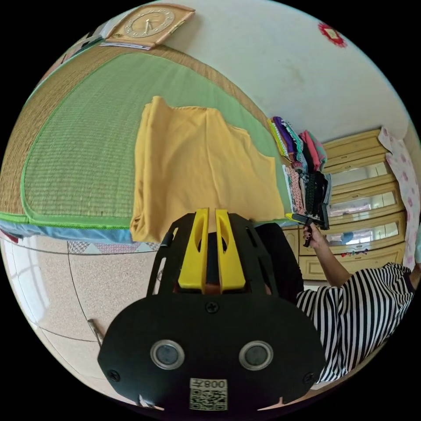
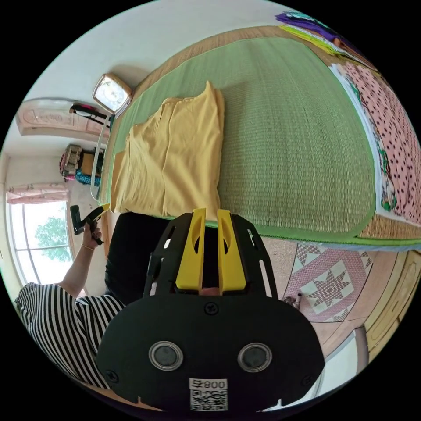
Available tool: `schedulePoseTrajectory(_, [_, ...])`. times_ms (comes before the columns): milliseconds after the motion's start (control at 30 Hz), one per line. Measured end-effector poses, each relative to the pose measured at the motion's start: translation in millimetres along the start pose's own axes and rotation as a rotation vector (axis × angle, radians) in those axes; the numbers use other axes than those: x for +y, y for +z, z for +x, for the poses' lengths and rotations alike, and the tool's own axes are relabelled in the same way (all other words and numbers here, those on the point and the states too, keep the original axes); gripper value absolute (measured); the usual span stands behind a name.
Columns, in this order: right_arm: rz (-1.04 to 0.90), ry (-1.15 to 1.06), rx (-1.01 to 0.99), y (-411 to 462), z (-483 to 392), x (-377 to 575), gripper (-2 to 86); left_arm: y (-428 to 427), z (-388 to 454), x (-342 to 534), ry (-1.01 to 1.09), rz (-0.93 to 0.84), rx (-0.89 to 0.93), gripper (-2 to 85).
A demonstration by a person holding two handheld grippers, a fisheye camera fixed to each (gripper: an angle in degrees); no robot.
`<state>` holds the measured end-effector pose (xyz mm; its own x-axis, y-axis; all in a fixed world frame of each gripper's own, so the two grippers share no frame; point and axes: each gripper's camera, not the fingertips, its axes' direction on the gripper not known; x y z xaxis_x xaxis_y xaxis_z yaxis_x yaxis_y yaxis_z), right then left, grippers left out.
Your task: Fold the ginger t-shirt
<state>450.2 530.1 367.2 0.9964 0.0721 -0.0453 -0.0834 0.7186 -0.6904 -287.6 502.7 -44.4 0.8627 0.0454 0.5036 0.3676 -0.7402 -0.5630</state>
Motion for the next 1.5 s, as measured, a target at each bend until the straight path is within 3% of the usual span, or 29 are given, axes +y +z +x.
schedulePoseTrajectory(500, [-0.011, 0.034, -0.205, -8.0, 34.3, 10.1, 2.2, 167.6, 195.2, -33.9, 0.574, -0.27, 0.16, 6.6])
schedulePoseTrajectory(700, [0.033, -0.035, -0.287, -36.5, 20.8, 7.7, 1.6, 243.6, 292.9, -31.0, 0.863, -0.344, 0.024, 9.9])
schedulePoseTrajectory(767, [0.038, -0.069, -0.311, -43.8, 13.5, 4.6, 1.5, 267.9, 320.7, -25.8, 0.953, -0.335, -0.121, 9.6])
schedulePoseTrajectory(900, [0.027, -0.109, -0.31, -46.7, 4.8, 0.1, 1.4, 291.5, 338.6, -23.0, 0.966, -0.303, -0.307, 3.7])
schedulePoseTrajectory(1133, [0.128, -0.069, -0.235, -60.4, 27.5, -21.8, 3.7, 294.9, 321.5, -38.1, 0.724, -0.265, -0.132, 1.3])
schedulePoseTrajectory(1500, [0.121, 0.019, -0.08, -19.5, 41.0, -139.7, 8.7, 322.2, 332.4, -37.9, 0.705, -0.305, -0.063, 0.8])
